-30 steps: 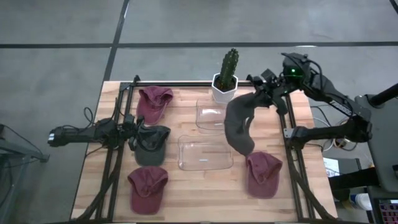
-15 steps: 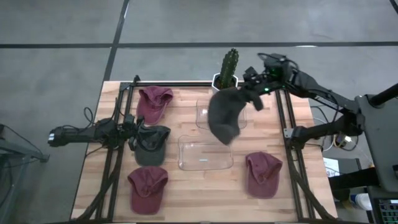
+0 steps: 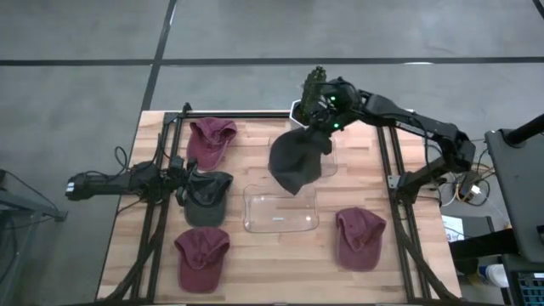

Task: Pick & Place hat
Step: Put the right black cap into the top transparent bin, then put the black cap into the top transparent bin

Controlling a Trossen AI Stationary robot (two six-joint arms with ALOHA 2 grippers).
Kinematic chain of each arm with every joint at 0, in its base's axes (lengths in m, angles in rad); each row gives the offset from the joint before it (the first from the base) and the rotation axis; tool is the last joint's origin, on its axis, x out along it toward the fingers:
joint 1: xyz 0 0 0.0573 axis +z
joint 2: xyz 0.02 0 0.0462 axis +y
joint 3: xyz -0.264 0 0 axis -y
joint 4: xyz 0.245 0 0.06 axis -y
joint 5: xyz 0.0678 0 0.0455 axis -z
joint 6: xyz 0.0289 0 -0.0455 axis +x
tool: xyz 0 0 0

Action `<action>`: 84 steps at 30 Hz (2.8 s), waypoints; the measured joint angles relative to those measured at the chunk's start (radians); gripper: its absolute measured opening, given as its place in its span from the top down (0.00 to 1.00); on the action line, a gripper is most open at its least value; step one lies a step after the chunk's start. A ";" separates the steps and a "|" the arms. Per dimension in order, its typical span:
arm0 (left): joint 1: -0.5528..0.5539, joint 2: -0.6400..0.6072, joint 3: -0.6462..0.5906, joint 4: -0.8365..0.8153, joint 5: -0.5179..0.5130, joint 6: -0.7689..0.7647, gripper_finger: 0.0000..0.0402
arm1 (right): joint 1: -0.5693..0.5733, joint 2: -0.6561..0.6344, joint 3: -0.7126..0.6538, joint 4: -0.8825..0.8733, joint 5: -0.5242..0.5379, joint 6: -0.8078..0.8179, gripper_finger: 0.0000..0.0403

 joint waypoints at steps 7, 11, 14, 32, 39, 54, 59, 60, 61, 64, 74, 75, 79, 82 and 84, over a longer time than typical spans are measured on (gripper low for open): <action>0.000 0.000 0.000 0.000 0.000 -0.002 1.00 | -0.010 0.079 0.091 -0.129 0.090 -0.108 0.97; 0.000 0.000 0.000 0.000 0.000 -0.002 1.00 | -0.027 0.115 0.119 -0.155 0.090 -0.125 0.97; 0.000 0.000 0.000 0.000 0.000 -0.010 1.00 | -0.045 0.138 0.122 -0.175 0.095 -0.126 0.97; 0.000 0.000 0.000 0.000 0.000 -0.031 1.00 | -0.077 0.235 0.120 -0.199 0.168 -0.120 0.97; 0.000 0.000 0.000 0.000 0.000 -0.031 1.00 | -0.077 0.244 0.119 -0.199 0.168 -0.139 0.97; 0.000 0.000 0.000 0.000 0.000 -0.031 1.00 | -0.076 0.244 0.118 -0.198 0.225 -0.174 0.68; 0.000 0.000 0.000 0.000 0.000 -0.031 1.00 | -0.075 0.244 0.118 -0.200 0.228 -0.177 0.63; 0.000 0.000 0.000 0.000 0.000 -0.031 1.00 | -0.073 0.244 0.118 -0.201 0.228 -0.176 0.62; 0.000 0.000 0.000 0.000 0.000 -0.031 1.00 | -0.072 0.243 0.118 -0.204 0.227 -0.174 0.62; 0.000 0.000 0.000 0.000 0.000 -0.031 1.00 | -0.057 0.234 0.120 -0.230 0.227 -0.174 0.61; 0.000 0.000 0.000 0.000 0.000 -0.031 1.00 | 0.131 0.104 0.123 -0.292 0.212 -0.213 0.64; 0.000 0.000 0.000 0.000 0.000 -0.032 1.00 | 0.153 0.086 0.123 -0.291 0.210 -0.213 0.65; 0.000 0.000 0.000 0.000 -0.012 -0.010 1.00 | 0.218 0.023 0.123 -0.298 0.217 -0.221 0.66; 0.001 0.000 0.000 0.012 -0.079 -0.027 1.00 | 0.230 -0.031 0.114 -0.306 0.217 -0.237 0.68; 0.001 0.000 0.000 0.034 -0.119 -0.045 1.00 | 0.227 -0.079 0.101 -0.304 0.218 -0.245 0.68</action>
